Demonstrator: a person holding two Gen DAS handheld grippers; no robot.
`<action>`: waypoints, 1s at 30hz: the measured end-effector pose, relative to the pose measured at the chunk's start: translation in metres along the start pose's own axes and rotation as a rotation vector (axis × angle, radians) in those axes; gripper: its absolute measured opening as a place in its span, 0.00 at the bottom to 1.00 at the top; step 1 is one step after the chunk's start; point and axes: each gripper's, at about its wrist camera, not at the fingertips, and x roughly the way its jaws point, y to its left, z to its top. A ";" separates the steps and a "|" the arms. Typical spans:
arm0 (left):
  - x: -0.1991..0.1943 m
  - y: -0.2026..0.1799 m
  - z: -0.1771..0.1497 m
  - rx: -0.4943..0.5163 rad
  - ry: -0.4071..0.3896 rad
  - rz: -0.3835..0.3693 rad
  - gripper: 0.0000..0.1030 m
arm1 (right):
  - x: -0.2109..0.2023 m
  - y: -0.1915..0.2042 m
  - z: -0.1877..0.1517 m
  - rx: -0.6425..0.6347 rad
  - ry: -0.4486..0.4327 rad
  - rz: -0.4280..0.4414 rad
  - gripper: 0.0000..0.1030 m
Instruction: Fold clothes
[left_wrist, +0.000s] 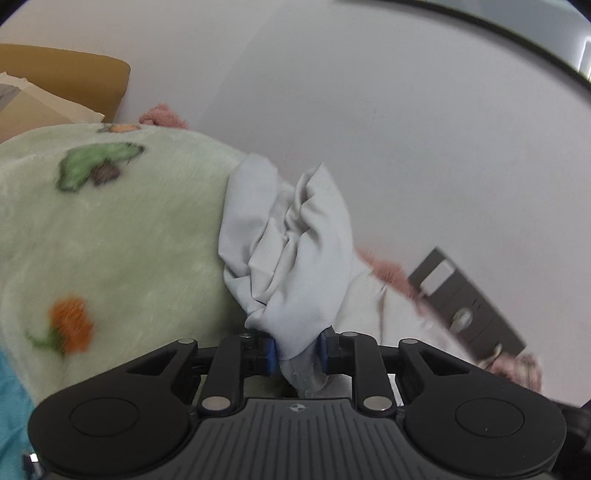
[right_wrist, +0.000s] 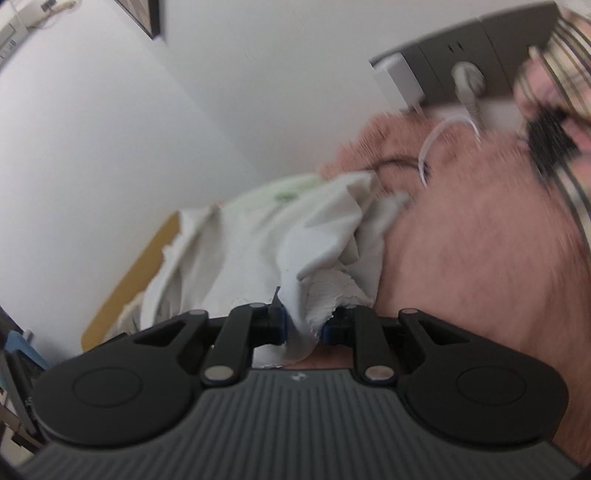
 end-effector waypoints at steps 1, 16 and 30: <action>-0.003 -0.002 -0.003 0.017 0.012 0.015 0.29 | -0.002 0.003 -0.002 -0.021 0.000 -0.015 0.21; -0.147 -0.117 0.042 0.264 -0.097 0.192 1.00 | -0.129 0.081 0.025 -0.231 -0.014 -0.004 0.82; -0.286 -0.184 -0.032 0.399 -0.237 0.297 1.00 | -0.260 0.120 -0.017 -0.404 -0.130 0.022 0.81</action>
